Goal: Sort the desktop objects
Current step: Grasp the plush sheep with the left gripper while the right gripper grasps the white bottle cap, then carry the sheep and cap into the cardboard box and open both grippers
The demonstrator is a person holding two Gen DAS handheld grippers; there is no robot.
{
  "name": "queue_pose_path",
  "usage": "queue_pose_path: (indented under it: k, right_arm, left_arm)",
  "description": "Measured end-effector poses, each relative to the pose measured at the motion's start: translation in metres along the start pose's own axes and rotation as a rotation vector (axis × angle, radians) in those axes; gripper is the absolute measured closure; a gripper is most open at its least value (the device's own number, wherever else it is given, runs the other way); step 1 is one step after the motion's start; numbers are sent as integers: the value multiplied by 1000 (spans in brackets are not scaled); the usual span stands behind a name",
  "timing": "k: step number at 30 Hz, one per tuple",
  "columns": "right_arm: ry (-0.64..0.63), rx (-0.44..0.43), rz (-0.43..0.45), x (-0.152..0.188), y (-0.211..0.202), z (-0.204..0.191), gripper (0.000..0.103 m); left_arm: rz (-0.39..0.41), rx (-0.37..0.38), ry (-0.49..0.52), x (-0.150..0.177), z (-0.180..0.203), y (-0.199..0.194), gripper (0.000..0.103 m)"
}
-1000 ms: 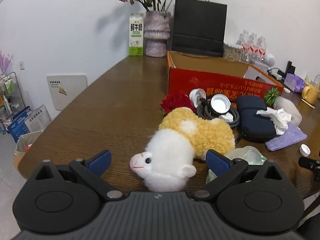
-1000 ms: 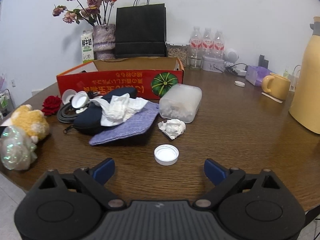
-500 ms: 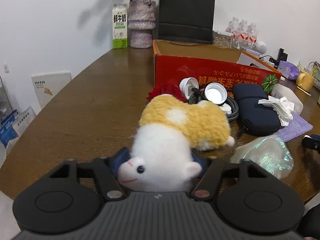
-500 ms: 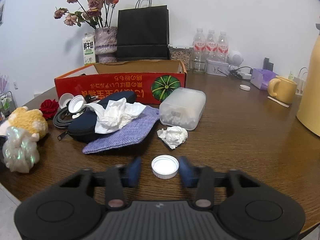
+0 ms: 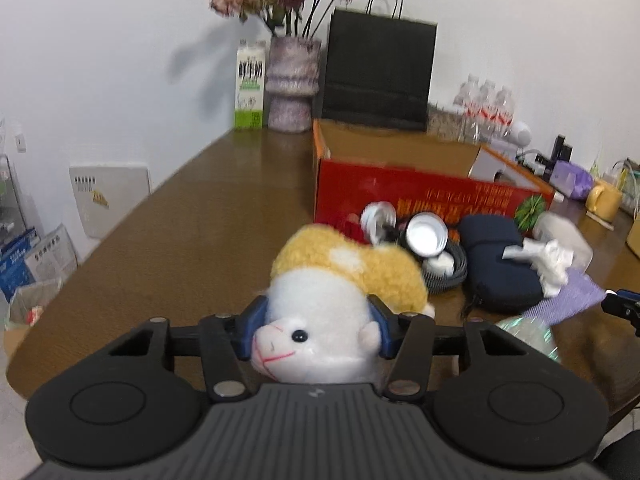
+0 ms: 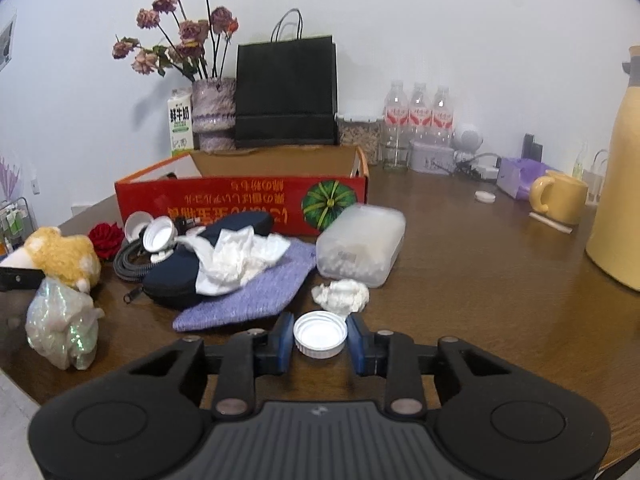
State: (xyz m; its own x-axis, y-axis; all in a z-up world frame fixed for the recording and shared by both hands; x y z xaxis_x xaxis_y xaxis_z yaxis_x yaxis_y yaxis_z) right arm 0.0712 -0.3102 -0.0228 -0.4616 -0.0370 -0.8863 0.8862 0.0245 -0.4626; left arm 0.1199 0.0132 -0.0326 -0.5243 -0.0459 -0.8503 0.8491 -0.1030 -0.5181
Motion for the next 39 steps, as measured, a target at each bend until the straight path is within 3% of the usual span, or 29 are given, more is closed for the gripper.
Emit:
queue_pose_path:
  k: [13, 21, 25, 29, 34, 39]
  right_arm:
    - [-38, -43, 155, -92, 13, -7, 76]
    - [-56, -74, 141, -161, 62, -13, 76]
    - [-48, -76, 62, -186, 110, -14, 76]
    - [-59, -62, -49, -196, 173, -19, 76]
    - [-47, -54, -186, -194, 244, -21, 76]
    - [-35, -48, -287, -180, 292, -21, 76]
  left_arm:
    - [185, 84, 87, -89, 37, 1, 54]
    - [245, 137, 72, -169, 60, 41, 54]
    - [205, 139, 62, -200, 73, 85, 54]
    - [102, 124, 77, -211, 85, 142, 54]
    - [-34, 93, 90, -201, 90, 206, 54]
    - [-127, 67, 98, -187, 89, 246, 54]
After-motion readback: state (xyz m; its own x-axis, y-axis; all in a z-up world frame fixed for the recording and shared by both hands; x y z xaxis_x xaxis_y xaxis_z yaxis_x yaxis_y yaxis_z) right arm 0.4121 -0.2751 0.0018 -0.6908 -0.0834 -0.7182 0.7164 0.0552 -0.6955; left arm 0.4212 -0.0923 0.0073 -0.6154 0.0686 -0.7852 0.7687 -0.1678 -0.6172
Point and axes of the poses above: each gripper's, at about its wrist camera, not at the fingertips, and y roughly the way its jaws point, z to its right, x to its underside, the point moved 7 cm from there along y, roughly the way its jaws point, and after that the axes turned 2 degrees about -y, right-handed, at the moved point
